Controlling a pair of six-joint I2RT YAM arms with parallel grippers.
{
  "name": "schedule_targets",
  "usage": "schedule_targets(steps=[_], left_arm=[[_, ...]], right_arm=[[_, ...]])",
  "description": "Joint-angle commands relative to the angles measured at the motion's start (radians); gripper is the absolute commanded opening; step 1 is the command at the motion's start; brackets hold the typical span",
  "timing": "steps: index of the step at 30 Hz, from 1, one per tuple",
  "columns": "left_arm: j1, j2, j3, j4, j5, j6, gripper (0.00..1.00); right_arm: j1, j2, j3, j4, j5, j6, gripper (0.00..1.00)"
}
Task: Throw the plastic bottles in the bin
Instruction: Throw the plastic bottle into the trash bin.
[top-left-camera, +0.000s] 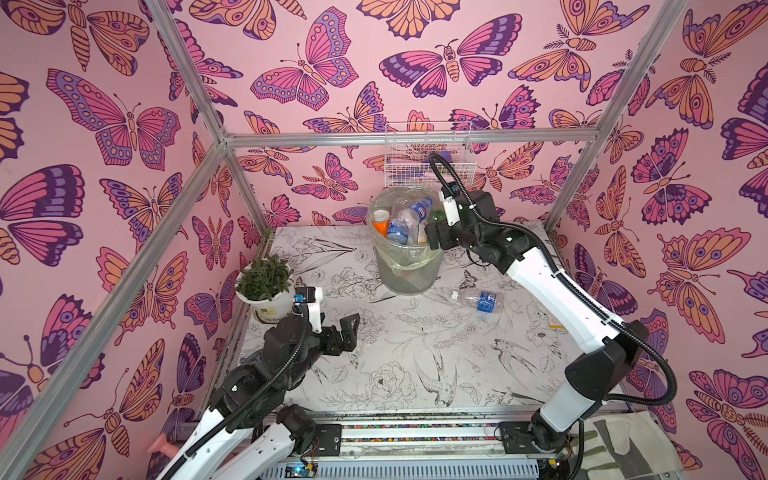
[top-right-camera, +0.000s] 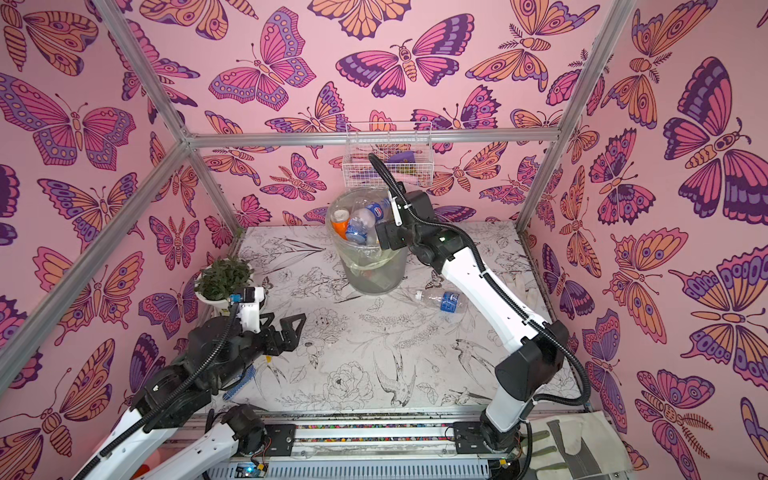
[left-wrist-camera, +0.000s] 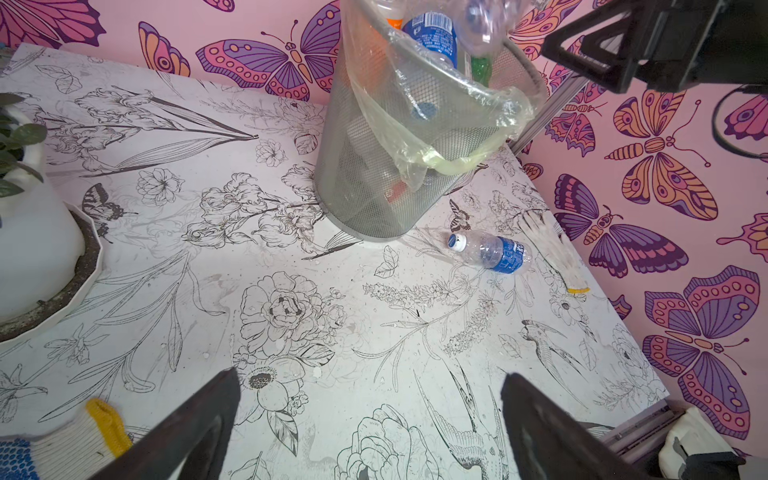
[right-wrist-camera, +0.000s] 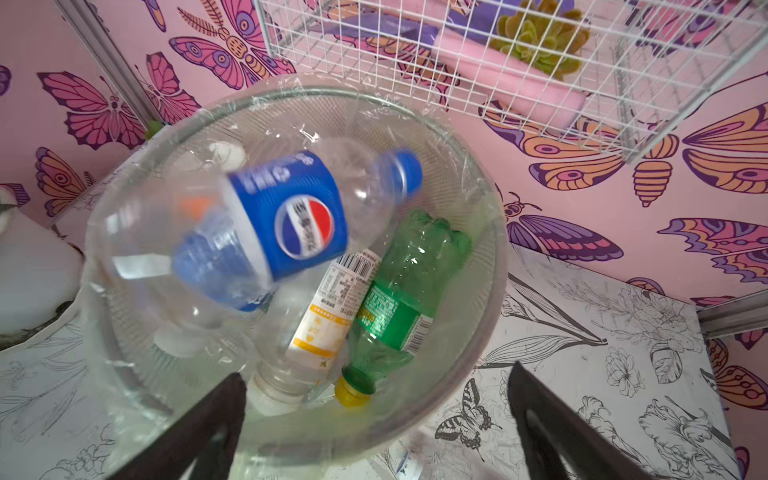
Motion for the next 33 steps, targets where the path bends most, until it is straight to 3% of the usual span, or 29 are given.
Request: schedule_targets(steps=[1, 25, 33], left_arm=[[-0.008, 0.004, 0.023, -0.021, -0.017, -0.009, 1.00], [-0.007, 0.029, 0.029, -0.017, -0.018, -0.005, 1.00], [-0.006, 0.014, 0.033, -0.018, -0.012, -0.003, 1.00]], right_arm=[[-0.002, -0.121, -0.010, 0.010, -0.017, -0.012, 0.99], [-0.033, -0.342, -0.260, 0.000, 0.066, 0.017, 0.99], [-0.126, -0.334, -0.242, -0.185, 0.047, 0.112, 0.99]])
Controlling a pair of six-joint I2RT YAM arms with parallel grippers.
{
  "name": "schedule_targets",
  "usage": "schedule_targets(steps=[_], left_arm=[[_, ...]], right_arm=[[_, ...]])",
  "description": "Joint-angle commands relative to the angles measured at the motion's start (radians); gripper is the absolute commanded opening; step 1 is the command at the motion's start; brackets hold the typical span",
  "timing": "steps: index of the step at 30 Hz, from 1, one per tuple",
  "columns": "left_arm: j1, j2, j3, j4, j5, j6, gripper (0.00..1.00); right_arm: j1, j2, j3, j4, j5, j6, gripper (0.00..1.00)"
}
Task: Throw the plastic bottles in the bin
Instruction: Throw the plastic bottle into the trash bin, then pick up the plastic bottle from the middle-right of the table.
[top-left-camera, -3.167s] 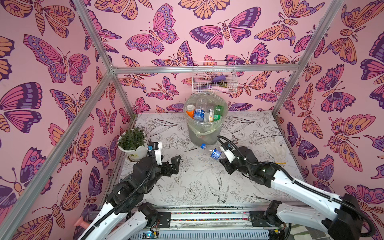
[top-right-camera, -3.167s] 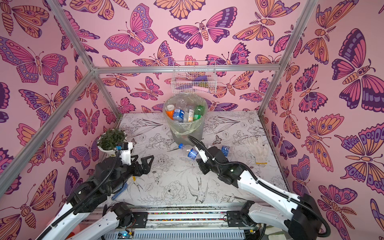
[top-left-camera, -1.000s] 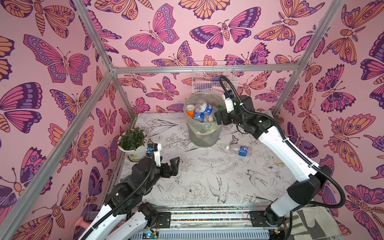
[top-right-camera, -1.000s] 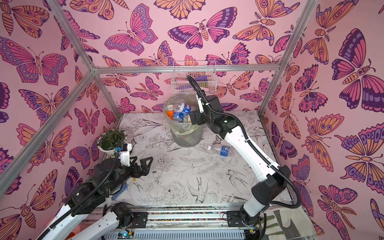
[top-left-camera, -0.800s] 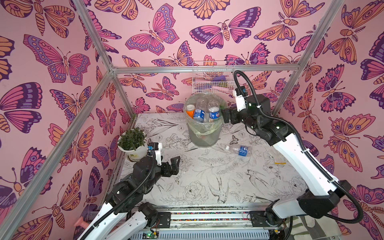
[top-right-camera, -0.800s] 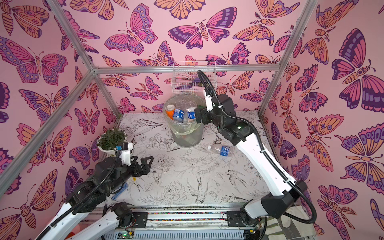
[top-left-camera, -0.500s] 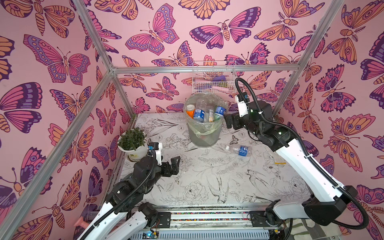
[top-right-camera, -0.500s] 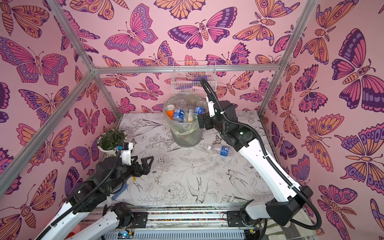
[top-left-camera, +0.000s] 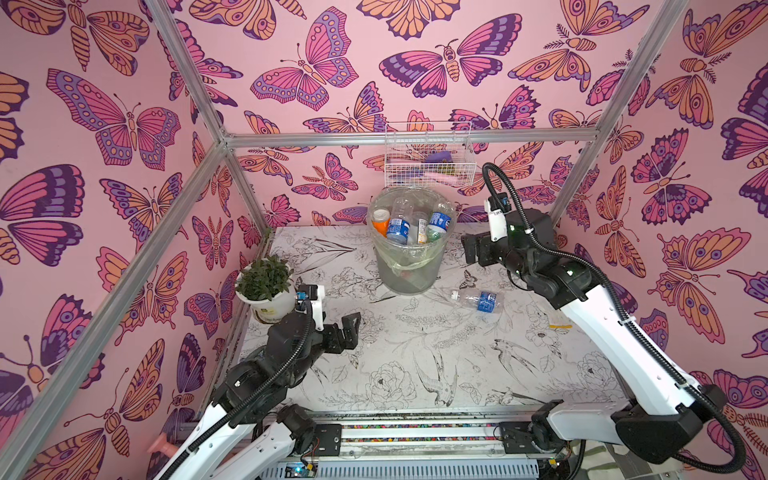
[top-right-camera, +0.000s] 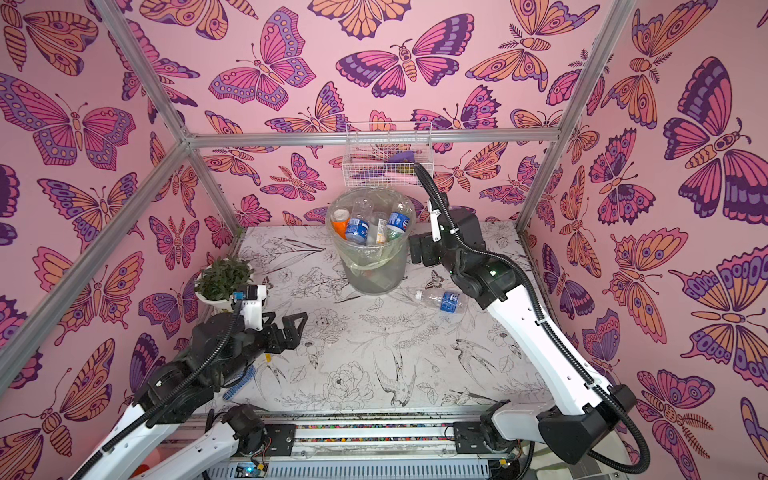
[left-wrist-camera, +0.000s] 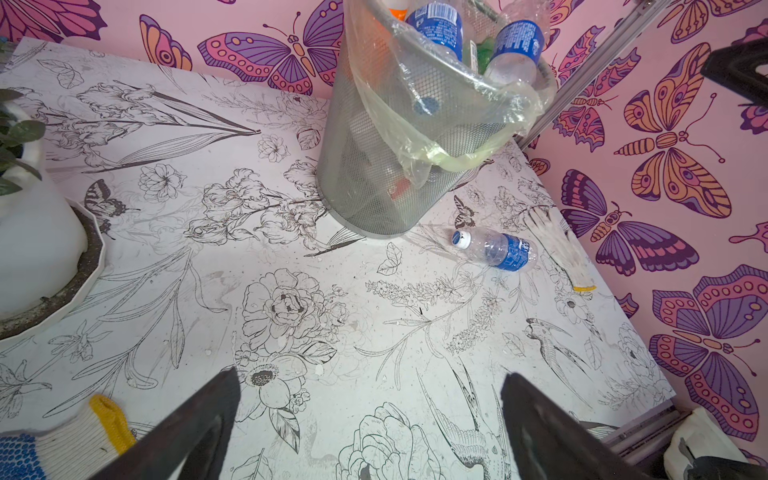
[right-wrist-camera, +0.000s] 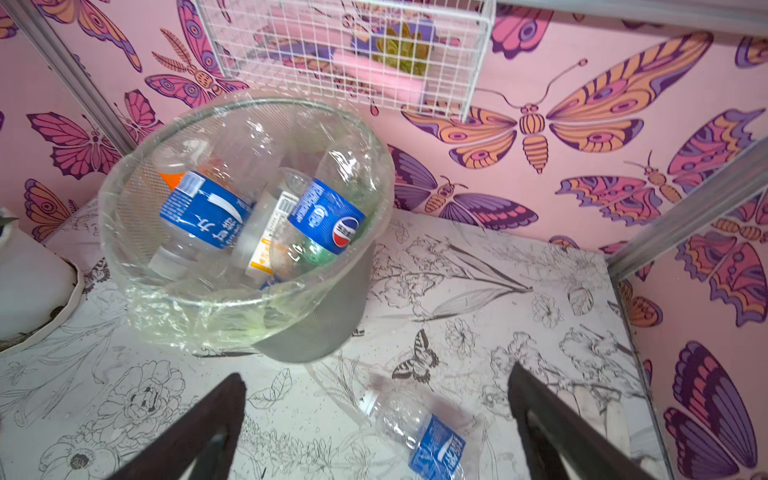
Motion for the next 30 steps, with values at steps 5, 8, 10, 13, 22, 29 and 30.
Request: schedule_targets(steps=[5, 8, 10, 13, 22, 29, 30], left_arm=[[-0.007, -0.008, 0.015, -0.010, -0.008, 0.014, 1.00], [-0.007, -0.002, 0.015, -0.009, -0.007, 0.018, 1.00], [-0.008, 0.000, 0.012, -0.007, -0.007, 0.019, 1.00], [-0.007, -0.001, 0.007, -0.001, -0.005, 0.018, 1.00], [-0.006, -0.023, -0.004, -0.002, -0.010, 0.024, 1.00], [-0.007, -0.036, -0.016, -0.007, -0.005, 0.022, 1.00], [-0.007, -0.043, -0.017, -0.009, -0.009, 0.022, 1.00]], right_arm=[[-0.157, 0.034, -0.044, -0.223, -0.045, 0.130, 0.99], [-0.167, 0.040, -0.129, -0.189, -0.013, 0.084, 0.99], [-0.168, 0.050, -0.190, -0.143, -0.015, 0.052, 0.99], [-0.168, 0.063, -0.292, -0.043, -0.023, 0.006, 0.99], [-0.171, 0.163, -0.424, 0.118, -0.020, -0.215, 0.99], [-0.191, 0.342, -0.345, 0.056, -0.073, -0.322, 1.00], [-0.193, 0.361, -0.338, 0.053, -0.076, -0.332, 0.99]])
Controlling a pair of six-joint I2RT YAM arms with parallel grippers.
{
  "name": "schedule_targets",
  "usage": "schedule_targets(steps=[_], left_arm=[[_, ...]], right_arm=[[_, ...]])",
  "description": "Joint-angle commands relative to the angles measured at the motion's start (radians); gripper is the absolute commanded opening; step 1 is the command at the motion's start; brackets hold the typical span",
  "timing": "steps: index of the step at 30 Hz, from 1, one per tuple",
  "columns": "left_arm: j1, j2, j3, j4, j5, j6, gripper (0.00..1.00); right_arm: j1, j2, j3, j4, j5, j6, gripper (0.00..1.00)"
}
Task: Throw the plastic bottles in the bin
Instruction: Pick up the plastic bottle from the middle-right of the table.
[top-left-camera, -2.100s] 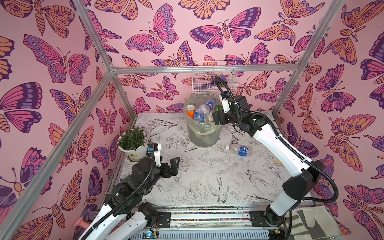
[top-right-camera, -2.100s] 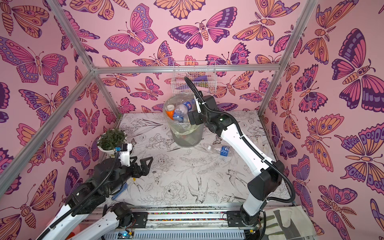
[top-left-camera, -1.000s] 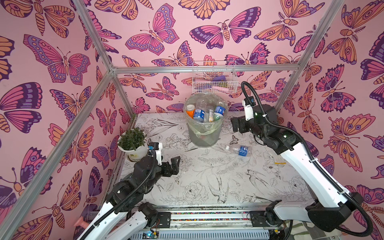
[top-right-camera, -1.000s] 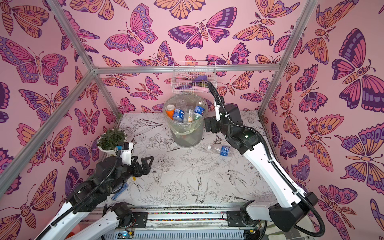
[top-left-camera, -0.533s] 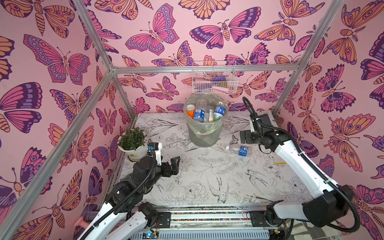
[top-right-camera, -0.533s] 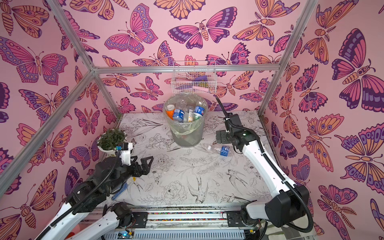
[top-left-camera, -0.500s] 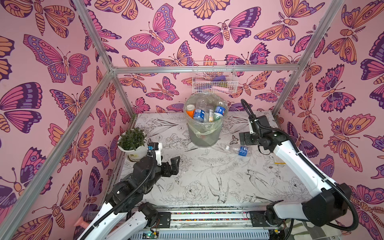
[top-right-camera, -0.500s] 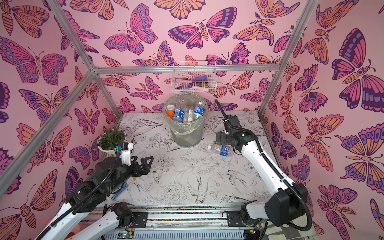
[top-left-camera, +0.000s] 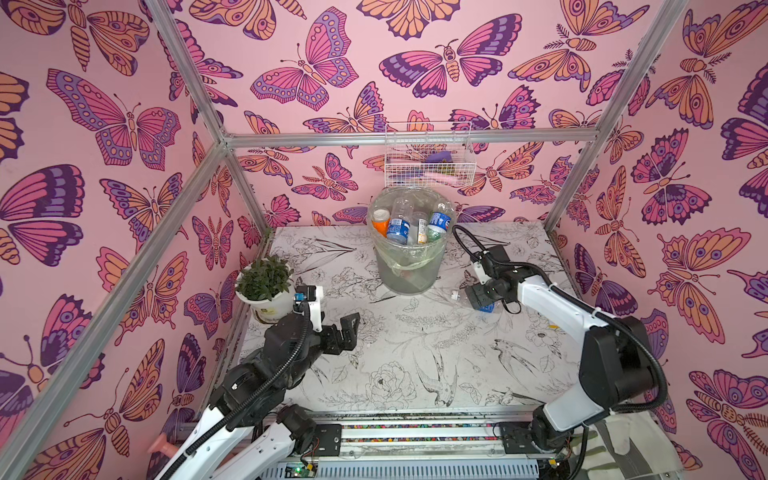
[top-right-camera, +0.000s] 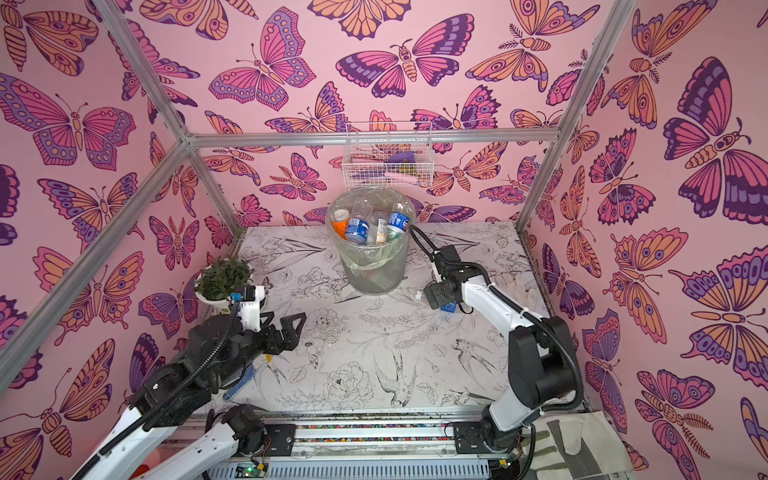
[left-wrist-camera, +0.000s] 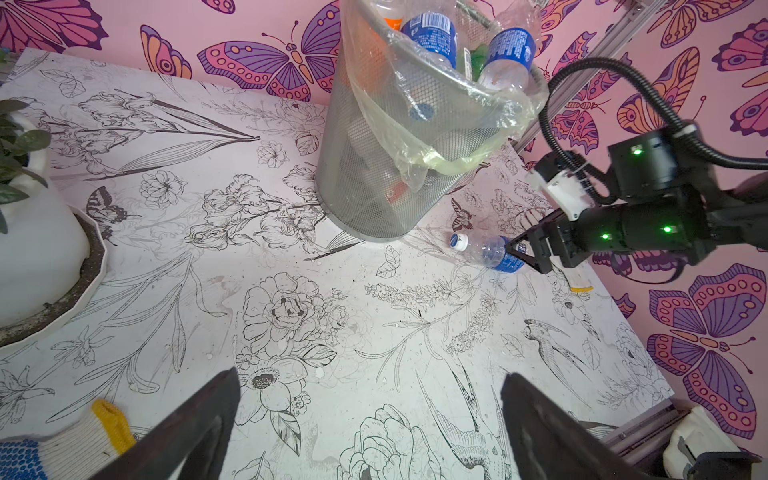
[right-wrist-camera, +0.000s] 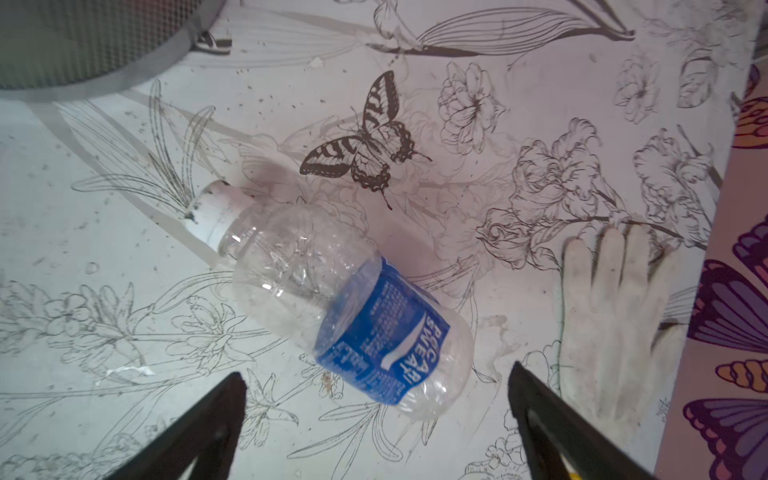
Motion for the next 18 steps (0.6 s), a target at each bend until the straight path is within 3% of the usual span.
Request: schedule_targets(steps=[1, 9, 18], left_arm=[[-0.007, -0.029, -0.016, -0.011, -0.013, 0.011, 1.00], [-0.007, -0.043, -0.021, -0.026, -0.019, 0.009, 1.00], [-0.007, -0.052, -0.021, -0.036, -0.027, 0.008, 1.00]], right_arm=[[-0.013, 0.046, 0.046, -0.019, -0.033, -0.097, 1.00], [-0.030, 0.153, 0.102, -0.042, -0.066, -0.152, 0.99], [-0.030, 0.222, 0.100, -0.065, -0.095, -0.121, 0.96]])
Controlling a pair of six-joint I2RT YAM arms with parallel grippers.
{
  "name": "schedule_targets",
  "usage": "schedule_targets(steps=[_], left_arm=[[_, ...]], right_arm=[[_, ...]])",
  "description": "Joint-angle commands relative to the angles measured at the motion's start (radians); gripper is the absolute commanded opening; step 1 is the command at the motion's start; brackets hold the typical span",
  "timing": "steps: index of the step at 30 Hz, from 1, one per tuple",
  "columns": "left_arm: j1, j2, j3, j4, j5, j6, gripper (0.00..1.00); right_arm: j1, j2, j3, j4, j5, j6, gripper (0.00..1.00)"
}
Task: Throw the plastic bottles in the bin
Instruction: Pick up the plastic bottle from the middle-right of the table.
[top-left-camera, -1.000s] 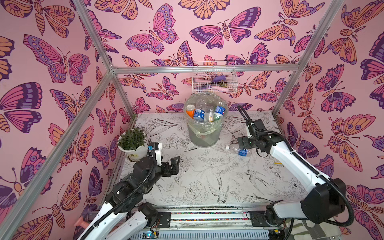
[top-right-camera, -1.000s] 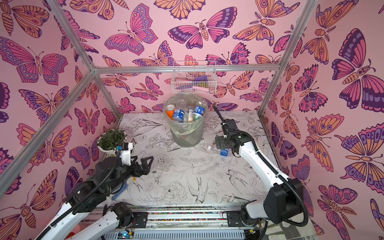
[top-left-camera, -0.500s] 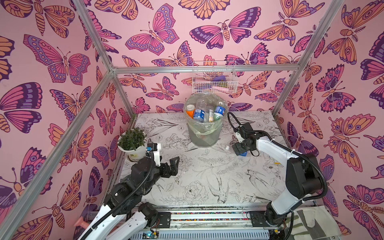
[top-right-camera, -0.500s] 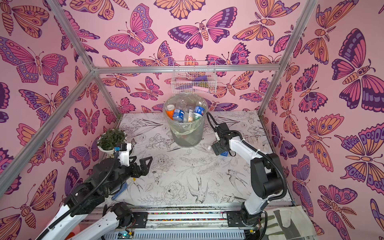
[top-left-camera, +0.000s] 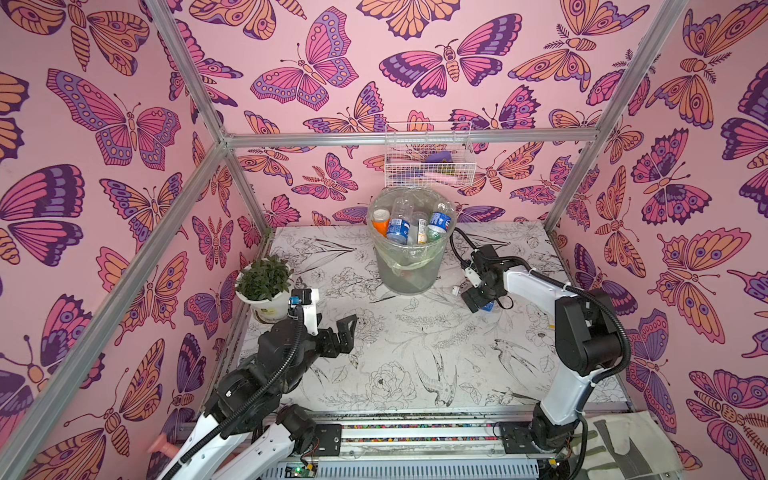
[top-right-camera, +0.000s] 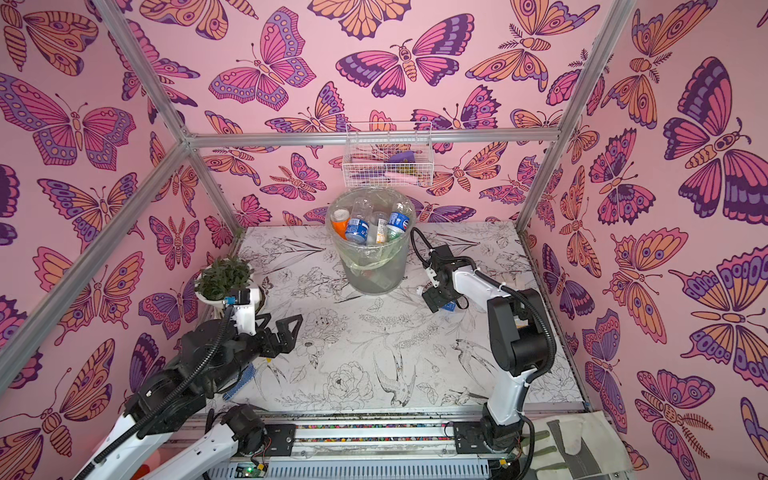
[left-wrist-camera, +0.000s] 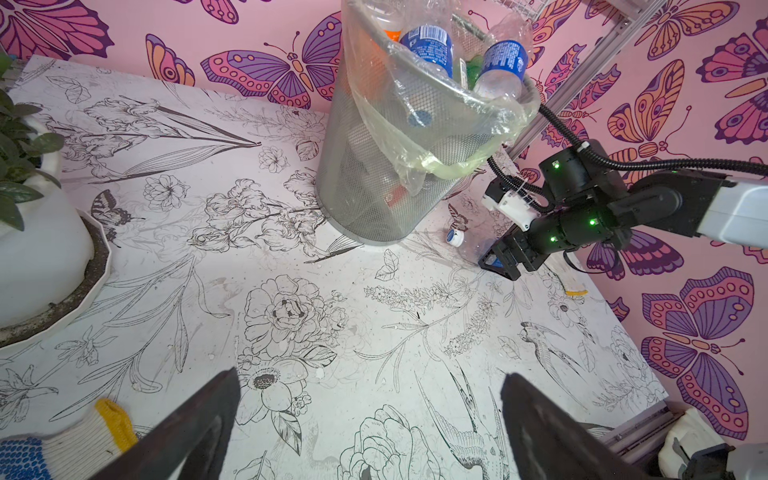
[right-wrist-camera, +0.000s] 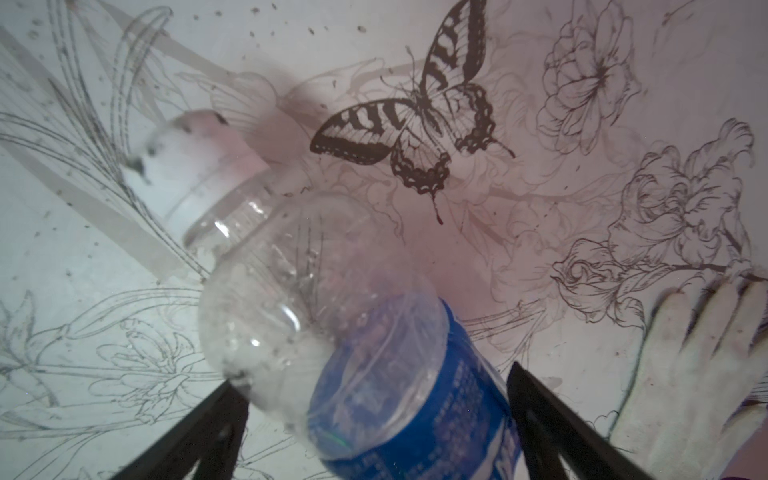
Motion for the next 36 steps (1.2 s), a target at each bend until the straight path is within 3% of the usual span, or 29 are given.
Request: schedule_targets(steps=[1, 5, 11, 14, 27, 36], left_arm=[[-0.007, -0.013, -0.011, -0.028, -0.022, 0.007, 1.00], [-0.008, -0.004, -0.009, -0.026, -0.024, 0.007, 1.00], [-0.007, -0.004, -0.012, -0.026, -0.024, 0.004, 1.00], [-0.007, -0.004, -0.013, -0.026, -0.027, 0.005, 1.00], [-0.007, 0.001, -0.009, -0.025, -0.025, 0.003, 1.00], [-0.006, 0.009, -0.007, -0.024, -0.026, 0.003, 1.00]], right_arm=[[-0.001, 0.026, 0.018, -0.038, -0.035, -0.006, 0.95], [-0.001, 0.041, 0.045, -0.080, -0.061, 0.017, 0.84], [-0.001, 0.034, 0.040, -0.099, -0.067, 0.049, 0.42], [0.003, 0.009, 0.028, -0.102, -0.072, 0.069, 0.31], [0.023, -0.121, 0.006, -0.100, -0.061, 0.113, 0.21], [0.031, -0.355, 0.046, -0.155, -0.063, 0.159, 0.18]])
